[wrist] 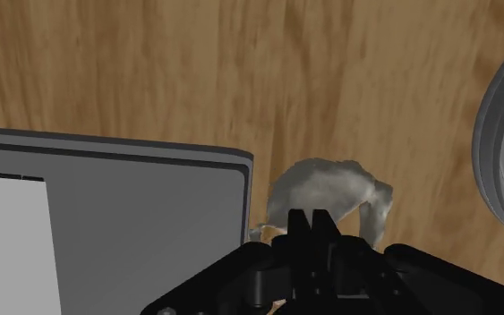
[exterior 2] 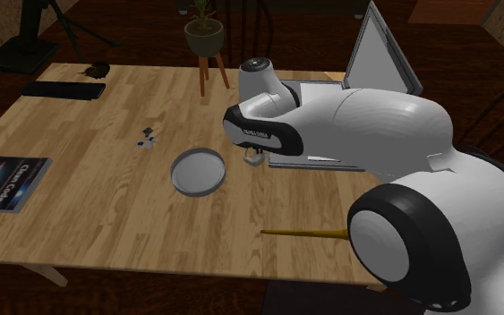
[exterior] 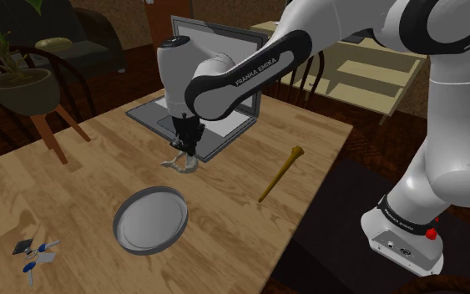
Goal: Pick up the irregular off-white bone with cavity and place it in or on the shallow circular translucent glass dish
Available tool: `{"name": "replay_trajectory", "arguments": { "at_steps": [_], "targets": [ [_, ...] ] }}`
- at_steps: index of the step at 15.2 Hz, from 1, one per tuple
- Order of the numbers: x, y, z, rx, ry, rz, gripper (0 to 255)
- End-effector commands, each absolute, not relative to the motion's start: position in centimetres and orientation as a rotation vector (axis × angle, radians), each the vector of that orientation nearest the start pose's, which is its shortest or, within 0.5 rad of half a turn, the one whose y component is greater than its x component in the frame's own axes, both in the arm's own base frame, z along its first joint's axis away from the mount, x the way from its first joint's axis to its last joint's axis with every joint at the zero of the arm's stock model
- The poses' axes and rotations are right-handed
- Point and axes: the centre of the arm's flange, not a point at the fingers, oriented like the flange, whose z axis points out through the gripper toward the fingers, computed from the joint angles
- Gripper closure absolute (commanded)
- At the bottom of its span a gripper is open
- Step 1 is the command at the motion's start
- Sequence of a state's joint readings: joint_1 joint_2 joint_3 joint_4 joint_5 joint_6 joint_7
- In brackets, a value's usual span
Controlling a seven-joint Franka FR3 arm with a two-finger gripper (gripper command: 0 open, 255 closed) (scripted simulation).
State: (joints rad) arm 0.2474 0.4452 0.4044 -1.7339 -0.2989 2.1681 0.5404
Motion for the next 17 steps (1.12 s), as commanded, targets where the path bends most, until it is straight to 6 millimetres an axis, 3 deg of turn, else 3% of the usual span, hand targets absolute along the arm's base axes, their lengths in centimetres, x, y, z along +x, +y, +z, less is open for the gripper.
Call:
{"name": "replay_trajectory", "arguments": {
  "at_steps": [1,5,6,9,10,17],
  "targets": [
    [54.5,37.3,34.0,-3.162,-0.387,-0.107,255],
    [54.6,37.3,34.0,-3.162,-0.386,-0.107,255],
    [54.6,37.3,34.0,-3.162,-0.386,-0.107,0],
    [48.7,40.3,31.6,-3.072,0.525,-0.49,0],
    [48.4,40.7,31.4,-3.053,0.591,-0.517,0],
    [49.7,40.4,27.6,-3.053,0.591,-0.517,0]
  ]
}}
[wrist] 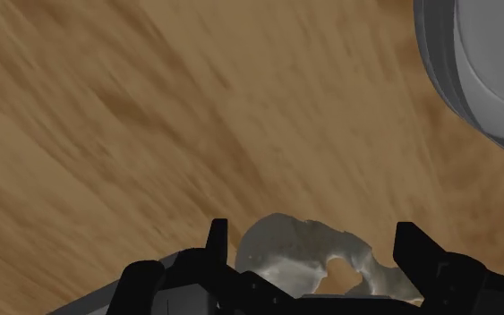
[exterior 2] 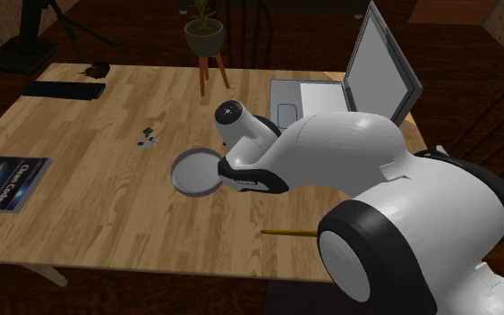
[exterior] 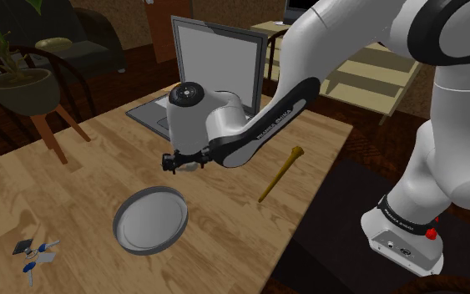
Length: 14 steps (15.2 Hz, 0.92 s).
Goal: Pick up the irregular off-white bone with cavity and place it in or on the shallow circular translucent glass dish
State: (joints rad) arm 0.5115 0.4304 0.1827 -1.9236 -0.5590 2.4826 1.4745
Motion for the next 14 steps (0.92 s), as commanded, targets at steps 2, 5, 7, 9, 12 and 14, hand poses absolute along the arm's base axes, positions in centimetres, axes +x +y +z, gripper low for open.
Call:
{"name": "replay_trajectory", "arguments": {
  "at_steps": [2,5,7,9,12,14],
  "targets": [
    [49.67,40.4,27.59,-3.053,0.591,-0.517,0],
    [49.67,40.4,27.59,-3.053,0.591,-0.517,0],
    [49.67,40.4,27.59,-3.053,0.591,-0.517,0],
    [49.67,40.4,27.6,-3.053,0.591,-0.517,255],
    [49.67,40.4,27.61,-3.053,0.591,-0.517,255],
    [49.67,40.4,27.61,-3.053,0.591,-0.517,255]
  ]
}}
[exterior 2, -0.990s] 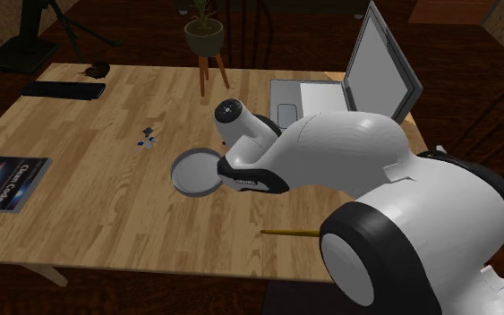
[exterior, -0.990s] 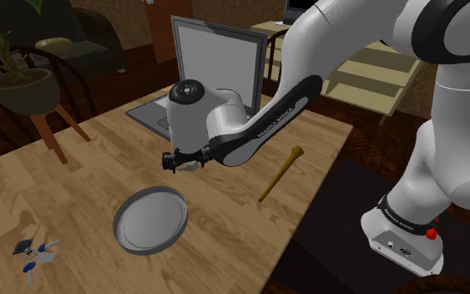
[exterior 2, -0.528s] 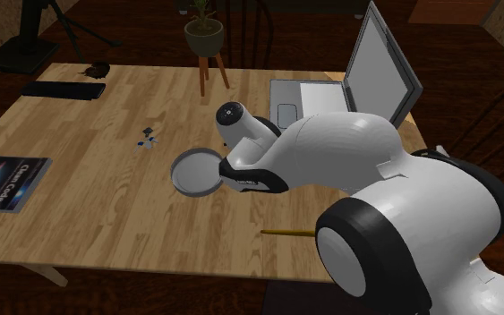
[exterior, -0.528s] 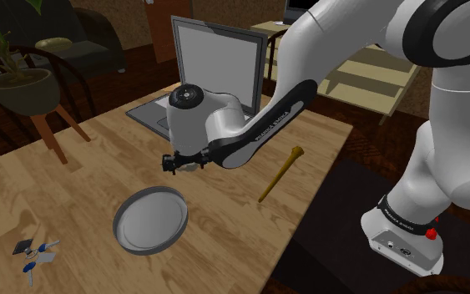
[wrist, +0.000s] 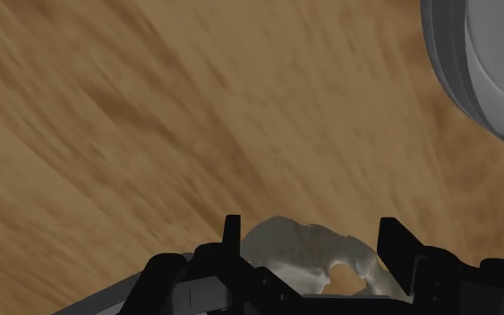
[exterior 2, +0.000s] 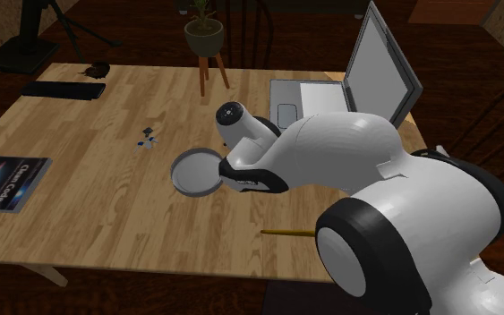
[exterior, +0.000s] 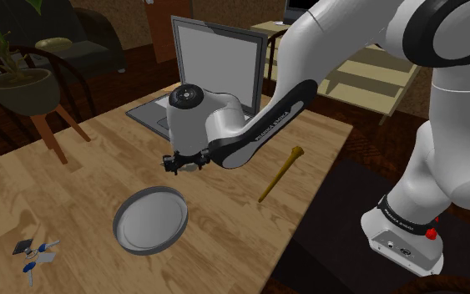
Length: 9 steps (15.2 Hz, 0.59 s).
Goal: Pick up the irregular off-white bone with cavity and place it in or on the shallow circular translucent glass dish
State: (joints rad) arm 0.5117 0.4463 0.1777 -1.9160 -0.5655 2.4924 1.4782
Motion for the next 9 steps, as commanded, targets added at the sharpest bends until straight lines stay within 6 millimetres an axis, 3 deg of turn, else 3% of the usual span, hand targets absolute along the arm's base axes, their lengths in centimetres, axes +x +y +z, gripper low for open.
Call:
{"name": "replay_trajectory", "arguments": {
  "at_steps": [1,4,9],
  "targets": [
    [49.7,40.4,27.6,-3.053,0.591,-0.517,255],
    [49.7,40.4,27.6,-3.053,0.591,-0.517,255],
    [49.7,40.4,30.2,-3.053,0.591,-0.517,255]
  ]
}}
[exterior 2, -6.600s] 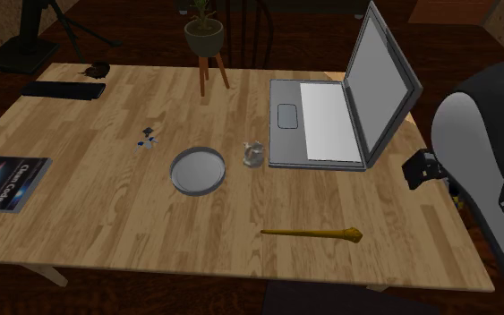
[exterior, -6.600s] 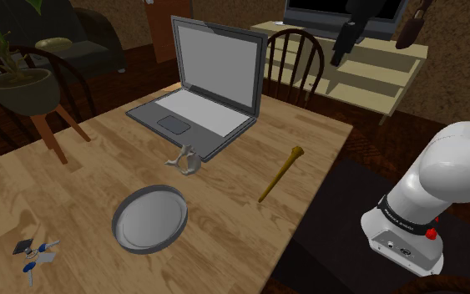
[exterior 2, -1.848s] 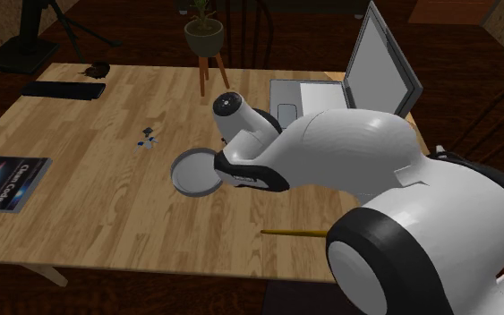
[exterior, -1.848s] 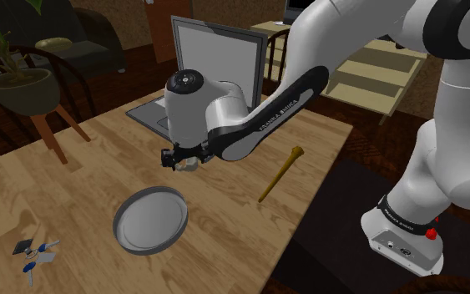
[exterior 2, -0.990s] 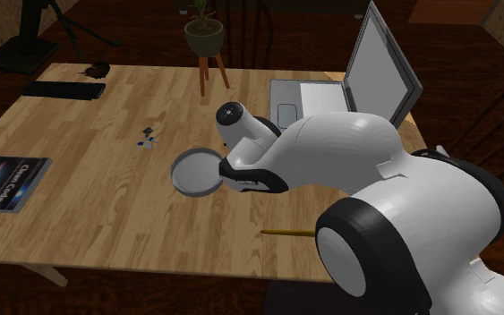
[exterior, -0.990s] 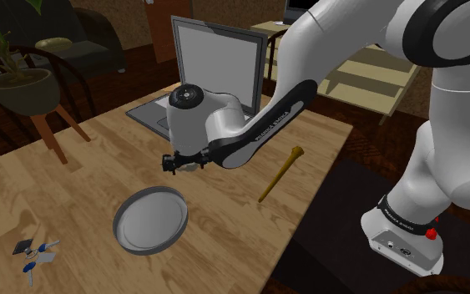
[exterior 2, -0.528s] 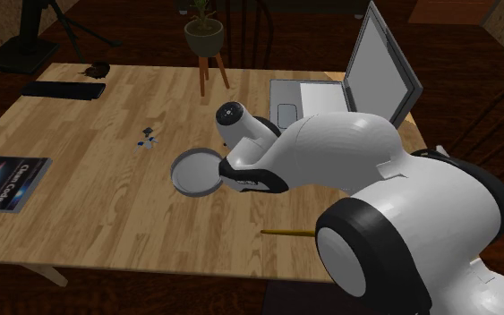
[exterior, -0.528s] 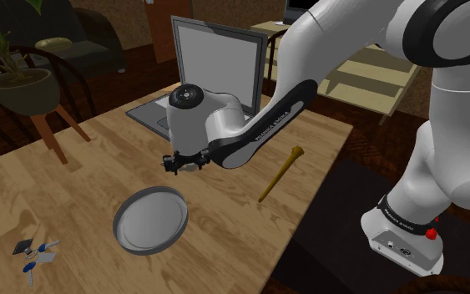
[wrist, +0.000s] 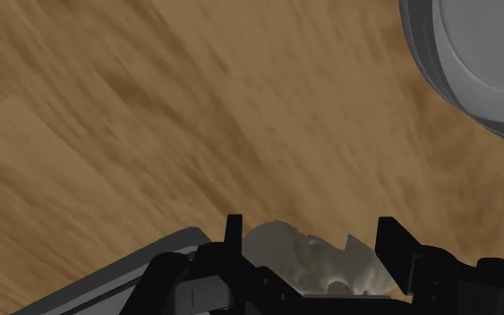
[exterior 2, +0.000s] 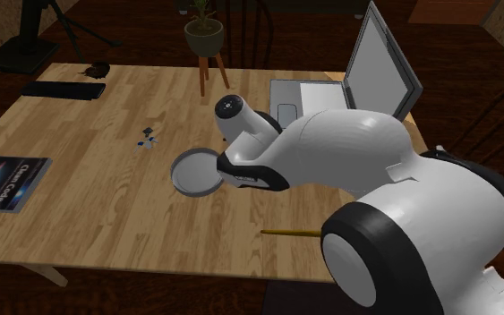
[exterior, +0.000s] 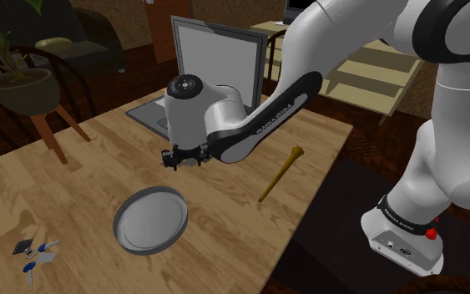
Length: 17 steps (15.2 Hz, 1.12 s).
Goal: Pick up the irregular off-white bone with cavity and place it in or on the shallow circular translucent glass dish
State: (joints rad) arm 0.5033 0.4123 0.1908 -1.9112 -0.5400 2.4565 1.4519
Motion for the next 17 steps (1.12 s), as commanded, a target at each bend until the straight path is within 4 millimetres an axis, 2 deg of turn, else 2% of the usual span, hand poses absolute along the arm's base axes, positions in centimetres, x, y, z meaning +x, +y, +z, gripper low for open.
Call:
{"name": "replay_trajectory", "arguments": {
  "at_steps": [1,13,14,15,16,17],
  "targets": [
    [49.7,40.4,30.8,-3.053,0.591,-0.517,255],
    [49.7,40.4,37.1,-3.053,0.591,-0.517,255],
    [49.7,40.4,37.2,-3.053,0.591,-0.517,255],
    [48.9,41.4,37.1,-3.053,0.591,-0.517,255],
    [49.4,40.8,37.1,-3.053,0.591,-0.517,255],
    [49.4,40.8,37.1,-3.053,0.591,-0.517,0]
  ]
}}
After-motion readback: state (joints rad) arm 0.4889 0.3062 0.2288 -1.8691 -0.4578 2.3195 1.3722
